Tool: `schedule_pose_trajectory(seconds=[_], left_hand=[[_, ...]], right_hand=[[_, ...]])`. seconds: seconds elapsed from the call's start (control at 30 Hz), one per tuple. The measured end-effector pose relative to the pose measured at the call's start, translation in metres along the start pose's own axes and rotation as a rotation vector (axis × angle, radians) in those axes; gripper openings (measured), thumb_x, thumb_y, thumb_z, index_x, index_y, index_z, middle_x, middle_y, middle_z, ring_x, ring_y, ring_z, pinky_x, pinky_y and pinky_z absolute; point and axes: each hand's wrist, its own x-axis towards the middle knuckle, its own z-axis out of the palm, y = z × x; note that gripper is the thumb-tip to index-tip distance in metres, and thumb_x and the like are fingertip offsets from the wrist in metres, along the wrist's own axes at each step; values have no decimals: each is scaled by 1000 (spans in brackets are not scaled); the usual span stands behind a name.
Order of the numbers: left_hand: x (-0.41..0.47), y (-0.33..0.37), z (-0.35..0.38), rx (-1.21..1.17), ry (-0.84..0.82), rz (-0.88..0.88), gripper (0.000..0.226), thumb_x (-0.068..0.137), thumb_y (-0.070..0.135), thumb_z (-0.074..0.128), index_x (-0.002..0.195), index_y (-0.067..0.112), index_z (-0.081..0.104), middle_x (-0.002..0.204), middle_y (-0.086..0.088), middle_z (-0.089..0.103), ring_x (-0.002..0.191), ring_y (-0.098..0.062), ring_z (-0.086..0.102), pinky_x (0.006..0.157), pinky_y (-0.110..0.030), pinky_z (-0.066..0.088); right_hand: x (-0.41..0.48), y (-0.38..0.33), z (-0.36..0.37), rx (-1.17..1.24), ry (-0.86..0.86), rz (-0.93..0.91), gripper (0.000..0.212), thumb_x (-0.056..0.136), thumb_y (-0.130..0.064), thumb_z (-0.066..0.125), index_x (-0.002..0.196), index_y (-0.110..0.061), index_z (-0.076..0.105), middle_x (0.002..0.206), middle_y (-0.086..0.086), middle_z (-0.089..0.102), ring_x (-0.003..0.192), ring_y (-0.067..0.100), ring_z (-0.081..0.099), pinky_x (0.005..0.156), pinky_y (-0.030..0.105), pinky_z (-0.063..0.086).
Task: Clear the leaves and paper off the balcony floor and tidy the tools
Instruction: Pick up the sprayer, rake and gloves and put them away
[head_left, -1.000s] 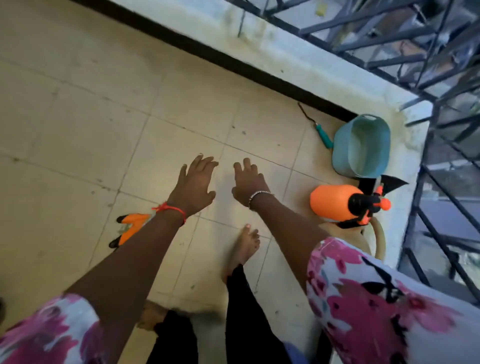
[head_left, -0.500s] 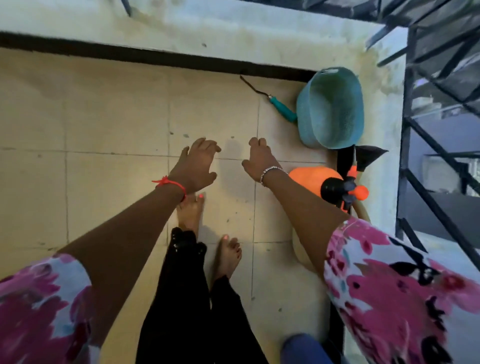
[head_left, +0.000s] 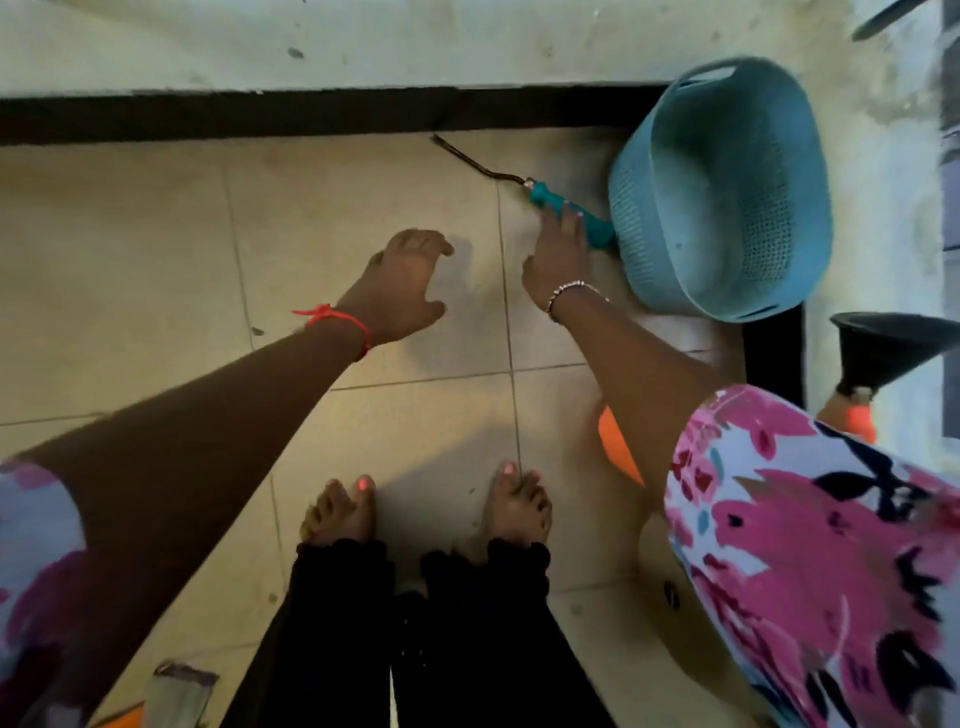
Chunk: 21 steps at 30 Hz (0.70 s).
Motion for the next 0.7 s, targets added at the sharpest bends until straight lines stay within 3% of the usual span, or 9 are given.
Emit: schedule_pose_trajectory(seconds=[0.2, 0.37, 0.43, 0.57, 0.7], left_hand=[[41, -26, 10, -37, 52, -30, 61, 86, 14, 64, 140, 8, 35, 151, -9, 28, 140, -24, 20, 113, -37, 24], [37, -23, 9, -151, 109, -82, 58, 87, 14, 64, 138, 5, 37, 146, -11, 35, 135, -26, 31, 107, -30, 28], [32, -6, 3, -354, 162, -187, 57, 90, 15, 61, 140, 7, 36, 146, -9, 37, 134, -23, 36, 101, -25, 32], [30, 44, -25, -1090, 229, -508, 56, 96, 18, 52, 146, 10, 27, 143, -8, 40, 132, -20, 39, 92, -30, 41], [31, 95, -47, -1404, 216, -539, 44, 100, 9, 40, 142, 3, 30, 133, -12, 50, 123, -25, 50, 83, -33, 52]], right_hand=[[52, 3, 12, -110, 191, 29, 49, 97, -8, 38, 144, -7, 24, 145, 14, 30, 133, 31, 29, 106, 43, 28], [38, -6, 13, -4, 81, 9, 35, 96, -5, 39, 131, -4, 40, 135, 14, 43, 122, 29, 44, 94, 42, 40], [16, -12, 5, 146, 58, 29, 31, 96, -8, 41, 127, -5, 44, 130, 13, 48, 117, 30, 50, 91, 39, 42], [-35, -22, -25, 416, 76, 66, 27, 95, -21, 47, 118, -6, 51, 119, 15, 56, 107, 31, 55, 82, 34, 42], [-83, -19, -57, 728, 130, 125, 26, 91, -23, 54, 106, -2, 58, 104, 18, 60, 95, 30, 54, 71, 31, 35]])
